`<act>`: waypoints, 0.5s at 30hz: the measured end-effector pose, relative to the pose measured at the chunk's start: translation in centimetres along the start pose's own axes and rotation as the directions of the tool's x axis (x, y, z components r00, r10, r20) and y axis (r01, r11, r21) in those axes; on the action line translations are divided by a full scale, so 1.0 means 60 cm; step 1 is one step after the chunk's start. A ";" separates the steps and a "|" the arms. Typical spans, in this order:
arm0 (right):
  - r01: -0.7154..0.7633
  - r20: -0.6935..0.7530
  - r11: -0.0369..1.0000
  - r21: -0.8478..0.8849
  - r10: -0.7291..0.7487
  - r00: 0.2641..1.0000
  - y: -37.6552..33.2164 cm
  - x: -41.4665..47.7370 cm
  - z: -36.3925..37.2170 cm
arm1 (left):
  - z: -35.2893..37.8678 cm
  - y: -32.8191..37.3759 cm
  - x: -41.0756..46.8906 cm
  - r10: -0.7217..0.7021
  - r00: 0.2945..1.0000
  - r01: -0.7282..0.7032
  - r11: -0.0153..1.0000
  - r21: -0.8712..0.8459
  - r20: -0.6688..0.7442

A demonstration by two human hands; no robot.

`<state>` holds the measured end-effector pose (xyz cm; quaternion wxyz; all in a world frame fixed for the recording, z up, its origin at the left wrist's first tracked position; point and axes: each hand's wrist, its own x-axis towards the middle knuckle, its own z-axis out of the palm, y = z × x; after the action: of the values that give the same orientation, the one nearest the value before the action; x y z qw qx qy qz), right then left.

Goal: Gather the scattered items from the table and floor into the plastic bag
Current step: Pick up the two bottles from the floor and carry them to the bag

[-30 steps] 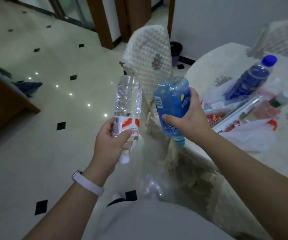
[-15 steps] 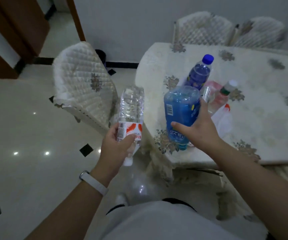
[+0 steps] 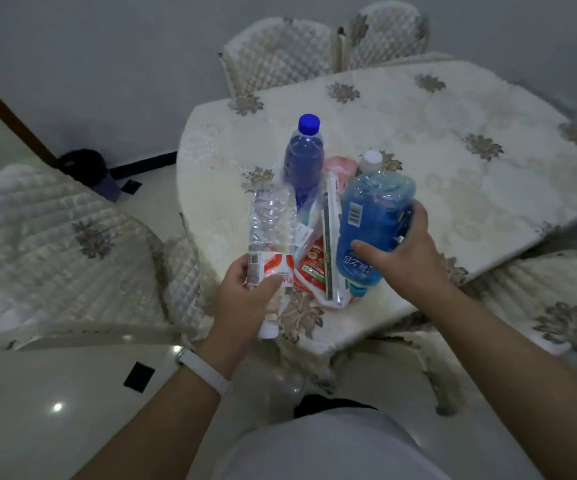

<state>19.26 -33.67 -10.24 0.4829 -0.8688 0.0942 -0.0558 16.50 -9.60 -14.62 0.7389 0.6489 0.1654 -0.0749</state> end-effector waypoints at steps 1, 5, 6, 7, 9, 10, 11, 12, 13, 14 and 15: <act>-0.002 -0.009 1.000 0.022 0.002 1.000 0.003 0.016 -0.003 | 0.012 0.006 0.012 -0.008 1.000 0.008 1.000 0.008 0.007; 0.017 -0.006 0.998 0.060 -0.016 1.000 0.018 0.091 -0.002 | 0.053 0.023 0.066 -0.020 0.999 0.018 0.998 0.053 0.035; 0.027 0.015 0.998 0.058 -0.027 1.000 0.020 0.110 0.001 | 0.063 0.027 0.080 -0.012 0.999 0.009 0.997 0.074 0.033; 0.039 0.040 0.998 0.056 -0.042 0.998 0.021 0.127 0.005 | 0.073 0.031 0.095 -0.007 1.000 0.004 0.996 0.089 0.027; 0.061 0.091 0.996 0.071 -0.067 0.994 0.026 0.159 0.012 | 0.094 0.037 0.121 -0.007 1.000 0.006 0.994 0.106 0.013; 0.067 0.109 0.995 0.081 -0.075 0.991 0.030 0.172 0.015 | 0.104 0.038 0.132 -0.013 1.000 0.011 0.995 0.104 0.009; 0.072 0.119 0.994 0.086 -0.082 0.989 0.032 0.183 0.018 | 0.114 0.039 0.143 -0.017 1.000 0.016 0.995 0.100 0.008; 0.078 0.127 0.993 0.090 -0.089 0.988 0.035 0.192 0.021 | 0.123 0.038 0.153 -0.020 1.000 0.019 0.995 0.102 0.007; 0.085 0.137 0.992 0.097 -0.098 0.986 0.038 0.200 0.023 | 0.130 0.035 0.164 -0.020 1.000 0.019 0.993 0.114 0.008; 0.090 0.153 0.990 0.105 -0.106 0.982 0.042 0.206 0.024 | 0.136 0.031 0.173 -0.018 1.000 0.016 0.991 0.132 0.014; 0.086 0.174 0.990 0.108 -0.104 0.979 0.049 0.208 0.025 | 0.142 0.028 0.180 -0.018 1.000 0.014 0.988 0.151 0.024</act>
<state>31.41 -36.66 -13.42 0.5289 -0.8486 0.0060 -0.0053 28.37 -16.62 -15.86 0.6892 0.7005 0.1550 -0.1015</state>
